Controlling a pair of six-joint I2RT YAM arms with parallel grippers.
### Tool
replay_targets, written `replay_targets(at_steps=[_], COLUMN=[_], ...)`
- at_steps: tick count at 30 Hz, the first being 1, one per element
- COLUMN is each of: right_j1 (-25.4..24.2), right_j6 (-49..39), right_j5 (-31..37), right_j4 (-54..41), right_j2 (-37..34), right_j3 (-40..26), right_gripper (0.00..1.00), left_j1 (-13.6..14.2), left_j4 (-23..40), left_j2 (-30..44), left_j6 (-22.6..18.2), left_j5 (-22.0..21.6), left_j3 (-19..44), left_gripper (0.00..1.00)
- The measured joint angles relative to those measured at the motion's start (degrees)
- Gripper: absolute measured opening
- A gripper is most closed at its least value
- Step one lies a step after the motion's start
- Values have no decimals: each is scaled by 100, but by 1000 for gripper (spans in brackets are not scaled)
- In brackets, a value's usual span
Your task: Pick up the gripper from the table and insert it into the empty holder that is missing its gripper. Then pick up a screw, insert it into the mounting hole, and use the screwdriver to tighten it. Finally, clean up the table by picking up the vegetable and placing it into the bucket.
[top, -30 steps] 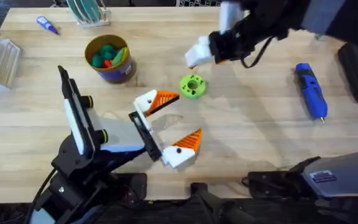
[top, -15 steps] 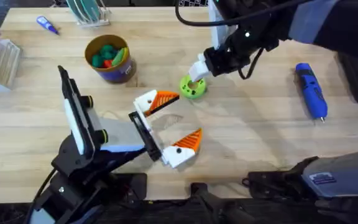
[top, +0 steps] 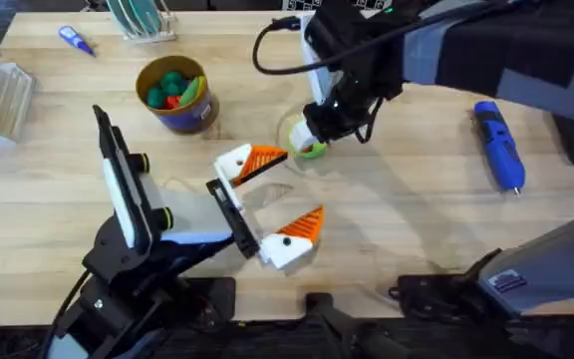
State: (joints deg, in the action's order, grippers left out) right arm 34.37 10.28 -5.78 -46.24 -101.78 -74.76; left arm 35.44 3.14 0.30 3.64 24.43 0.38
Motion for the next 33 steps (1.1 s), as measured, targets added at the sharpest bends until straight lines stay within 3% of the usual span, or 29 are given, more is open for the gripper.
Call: replay_targets(at_steps=[2,14,27,33], right_j1=[40,83,109,109], right_j6=[3,-2,-4,-4], right_j5=[2,62,105,105], right_j4=[32,285,267,336], right_j2=[-22,-72,-297,-297], right_j3=[7,11,15,15], right_gripper=[434,396,105,96], left_j1=[0,0,0,0], left_j4=[0,0,0,0], left_j2=[2,1,2,2], left_j6=[0,-1,-2,0], left_j5=[0,0,0,0], left_j3=[0,0,0,0], left_gripper=[985,985,986,986])
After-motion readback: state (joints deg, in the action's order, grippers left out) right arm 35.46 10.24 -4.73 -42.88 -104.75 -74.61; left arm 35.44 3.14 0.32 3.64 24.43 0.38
